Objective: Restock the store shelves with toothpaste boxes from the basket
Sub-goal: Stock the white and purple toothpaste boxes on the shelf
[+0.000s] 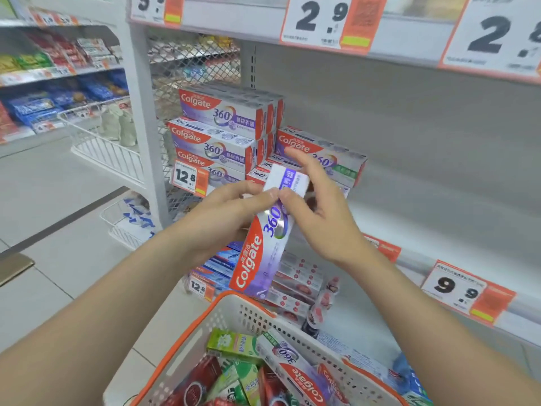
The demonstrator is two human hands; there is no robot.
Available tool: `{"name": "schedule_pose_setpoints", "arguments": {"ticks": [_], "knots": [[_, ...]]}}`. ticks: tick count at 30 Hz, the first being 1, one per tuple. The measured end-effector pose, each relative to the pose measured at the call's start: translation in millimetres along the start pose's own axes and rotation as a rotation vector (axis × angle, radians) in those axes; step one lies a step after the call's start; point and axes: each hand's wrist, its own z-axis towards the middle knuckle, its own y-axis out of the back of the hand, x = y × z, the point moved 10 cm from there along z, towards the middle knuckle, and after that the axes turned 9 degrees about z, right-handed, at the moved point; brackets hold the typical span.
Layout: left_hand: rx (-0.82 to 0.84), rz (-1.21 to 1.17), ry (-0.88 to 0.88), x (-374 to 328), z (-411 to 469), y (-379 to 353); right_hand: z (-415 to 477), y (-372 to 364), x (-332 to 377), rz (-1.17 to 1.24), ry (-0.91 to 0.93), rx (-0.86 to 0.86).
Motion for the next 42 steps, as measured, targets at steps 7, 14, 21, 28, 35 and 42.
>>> {"name": "schedule_pose_setpoints", "arguments": {"ticks": [7,14,21,28,35,42], "knots": [[-0.248,0.599,-0.284,-31,-20,47,-6,2,18,0.102,-0.007,-0.044],[-0.473,0.029,-0.052,-7,-27,98,0,8,38,0.304,0.064,-0.343],[-0.711,-0.072,-0.329,-41,-40,133,18,-18,40,0.208,0.027,-0.364],[-0.719,-0.09,-0.393,-46,-31,135,37,-29,42,0.098,-0.006,-0.521],[-0.755,-0.069,-0.443,-56,-4,157,72,-36,53,0.004,0.04,-0.595],[-0.803,0.103,-0.445,-49,34,169,95,-58,35,-0.173,0.013,-0.587]]}}
